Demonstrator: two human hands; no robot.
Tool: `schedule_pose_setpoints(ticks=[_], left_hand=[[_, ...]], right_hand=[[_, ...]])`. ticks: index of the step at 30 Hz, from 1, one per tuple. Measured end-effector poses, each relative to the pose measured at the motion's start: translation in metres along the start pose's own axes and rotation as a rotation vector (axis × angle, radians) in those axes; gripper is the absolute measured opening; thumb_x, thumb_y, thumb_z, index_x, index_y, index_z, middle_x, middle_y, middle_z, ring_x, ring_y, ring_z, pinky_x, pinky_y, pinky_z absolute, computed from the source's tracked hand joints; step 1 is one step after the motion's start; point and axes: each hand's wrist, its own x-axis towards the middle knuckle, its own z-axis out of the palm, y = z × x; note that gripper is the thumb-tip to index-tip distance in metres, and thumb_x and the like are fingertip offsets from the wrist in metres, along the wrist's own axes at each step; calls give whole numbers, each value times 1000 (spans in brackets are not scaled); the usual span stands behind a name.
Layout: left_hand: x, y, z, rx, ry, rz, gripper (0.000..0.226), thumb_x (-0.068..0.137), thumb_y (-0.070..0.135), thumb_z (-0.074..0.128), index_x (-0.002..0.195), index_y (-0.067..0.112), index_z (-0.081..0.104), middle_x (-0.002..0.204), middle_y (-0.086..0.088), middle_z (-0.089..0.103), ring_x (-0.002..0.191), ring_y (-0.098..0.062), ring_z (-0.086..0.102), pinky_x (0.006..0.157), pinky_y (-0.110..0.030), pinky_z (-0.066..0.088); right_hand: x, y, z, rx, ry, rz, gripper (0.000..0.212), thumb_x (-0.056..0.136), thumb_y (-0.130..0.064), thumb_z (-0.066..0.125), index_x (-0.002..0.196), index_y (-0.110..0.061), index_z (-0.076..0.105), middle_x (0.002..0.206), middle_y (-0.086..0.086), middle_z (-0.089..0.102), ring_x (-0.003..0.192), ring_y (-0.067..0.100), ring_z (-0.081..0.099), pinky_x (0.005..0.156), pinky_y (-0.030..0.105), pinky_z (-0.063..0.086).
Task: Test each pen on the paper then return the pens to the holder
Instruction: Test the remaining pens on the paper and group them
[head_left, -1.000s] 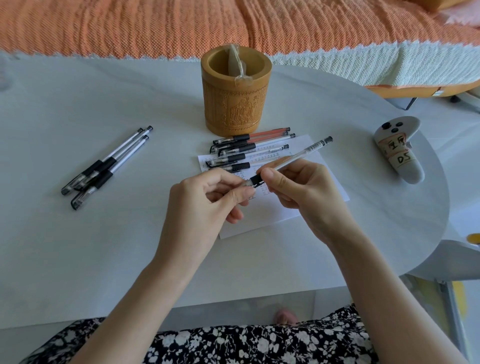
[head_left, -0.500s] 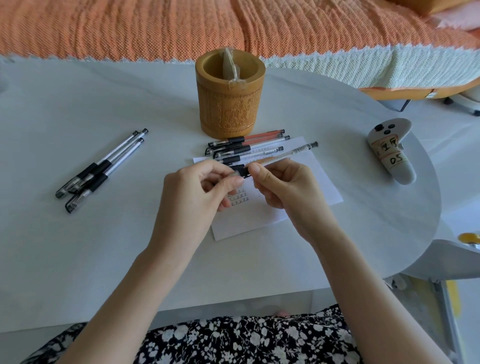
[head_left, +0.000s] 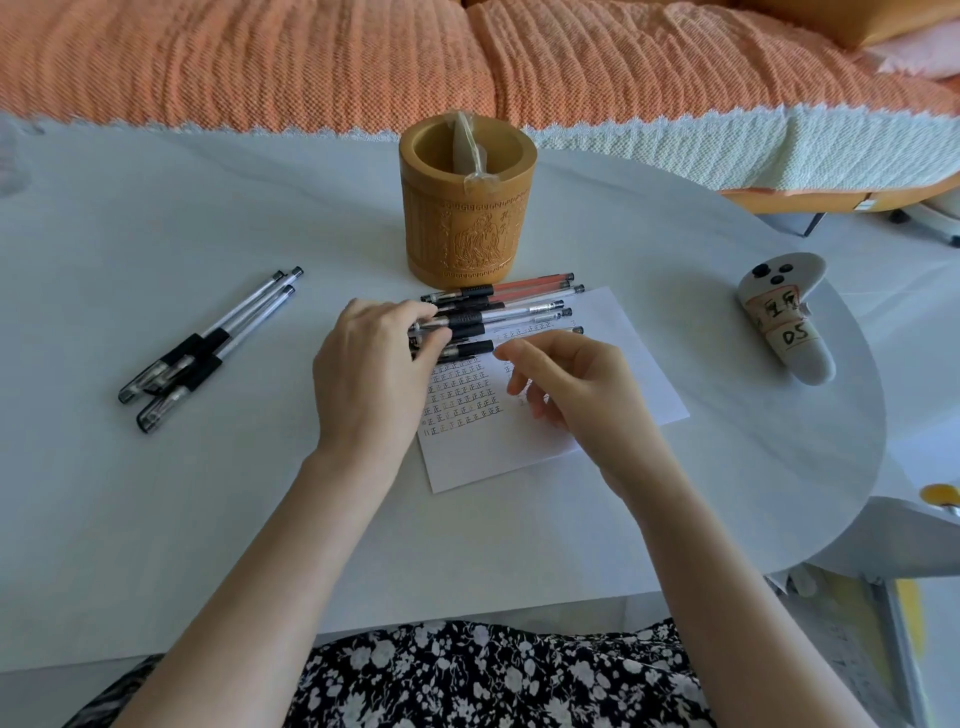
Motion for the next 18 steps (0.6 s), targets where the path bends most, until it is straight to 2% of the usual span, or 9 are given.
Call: schedule_pose_setpoints(ticks=[2,8,12,18], left_hand=[[0,0,2,-31,-20,5,25,86,28,64,110,21,68,96,-4,68,98,-23,55,70,-30,38],[4,-17,-13,-57,21,16,18,88,23,62,103,17,69,108,2,67,103,-20,57,83,-29,42],[10,-48,-26,42,18,-70,20,88,14,58,105,14,68,113,-5,66,109,-27,56,92,-36,41],[11,-74,-41,148,-10,-180,29,85,4,58,112,11,66,112,-18,59,105,-40,52,88,-45,41]], right_hand=[[0,1,0,-9,-17,-5,16,89,-24,65,84,-9,71,62,-5,63,50,9,47,48,14,37],[1,1,-1,-9,-15,-22,17,90,-21,64,84,-7,71,63,-3,64,49,8,46,49,13,38],[0,1,0,-25,-19,-31,17,90,-22,64,86,-7,71,63,-4,64,49,8,47,49,13,38],[-1,0,2,-37,-21,-38,17,90,-22,63,88,-7,72,62,-4,64,51,10,47,50,14,38]])
